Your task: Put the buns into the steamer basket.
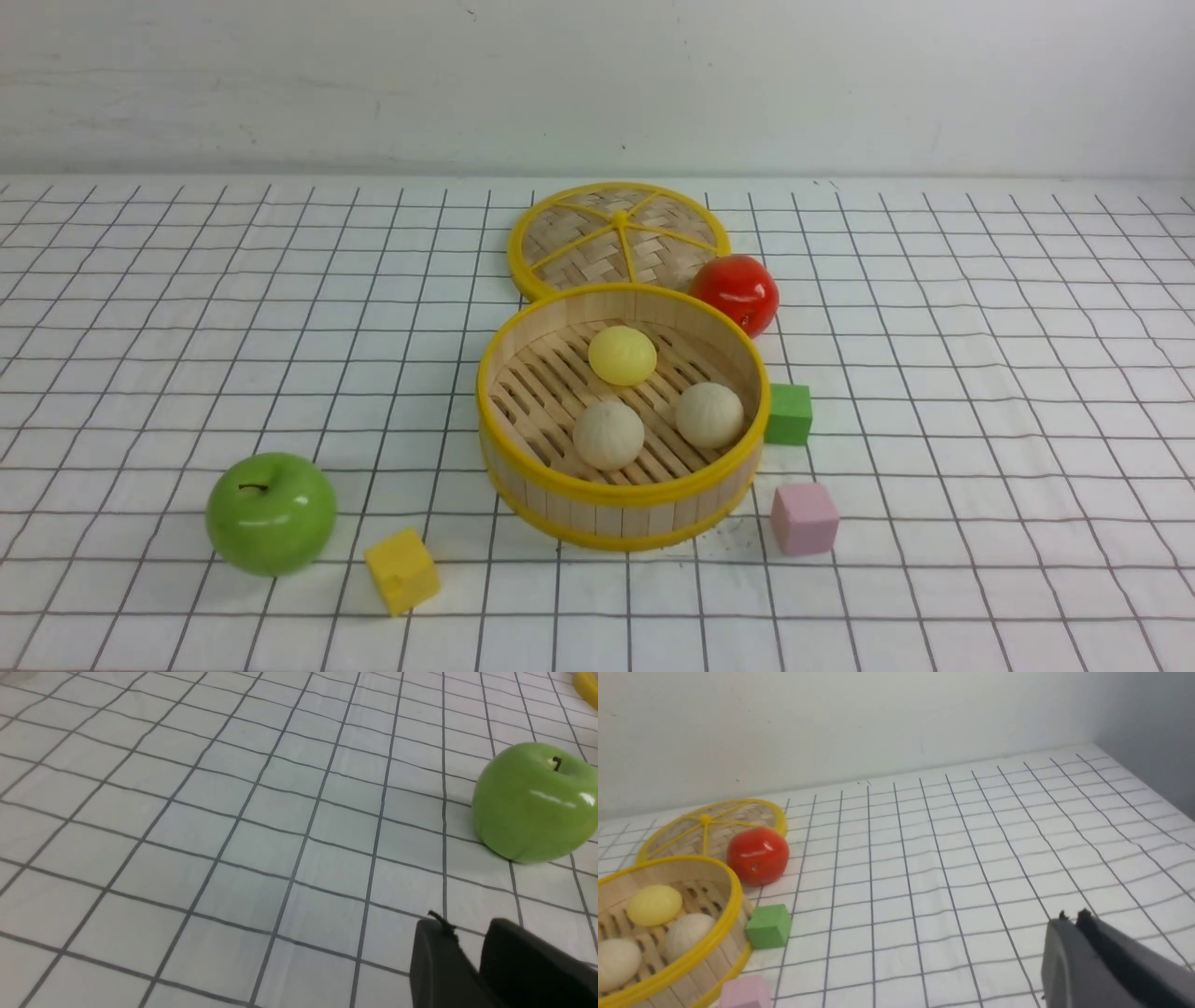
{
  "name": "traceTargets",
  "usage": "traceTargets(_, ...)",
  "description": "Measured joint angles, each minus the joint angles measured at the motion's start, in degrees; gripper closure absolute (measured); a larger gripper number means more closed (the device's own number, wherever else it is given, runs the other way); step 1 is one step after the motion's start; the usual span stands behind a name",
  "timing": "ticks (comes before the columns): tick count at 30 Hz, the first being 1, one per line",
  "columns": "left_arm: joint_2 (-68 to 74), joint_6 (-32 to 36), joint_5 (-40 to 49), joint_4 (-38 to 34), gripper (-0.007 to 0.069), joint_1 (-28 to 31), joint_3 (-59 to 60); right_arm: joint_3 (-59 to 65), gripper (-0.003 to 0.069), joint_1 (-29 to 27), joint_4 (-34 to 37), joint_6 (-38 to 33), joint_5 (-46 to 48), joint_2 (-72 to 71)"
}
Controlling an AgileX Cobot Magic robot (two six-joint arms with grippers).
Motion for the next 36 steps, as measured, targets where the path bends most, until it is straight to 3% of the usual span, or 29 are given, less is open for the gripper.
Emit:
traceTargets(6, 0.0, 0.0, 0.0, 0.0, 0.0482, 0.0, 0.0, 10.25, 0.0631, -4.12, 0.14, 0.0, -0.74, -5.34)
traceTargets(13, 0.0, 0.0, 0.0, 0.0, 0.0482, 0.0, 0.0, 20.91, 0.0623, -4.64, 0.14, 0.0, -2.56, -6.48)
traceTargets(36, 0.0, 0.0, 0.0, 0.0, 0.0482, 0.0, 0.0, 22.22, 0.0598, -4.64, 0.24, 0.0, -6.76, -9.36)
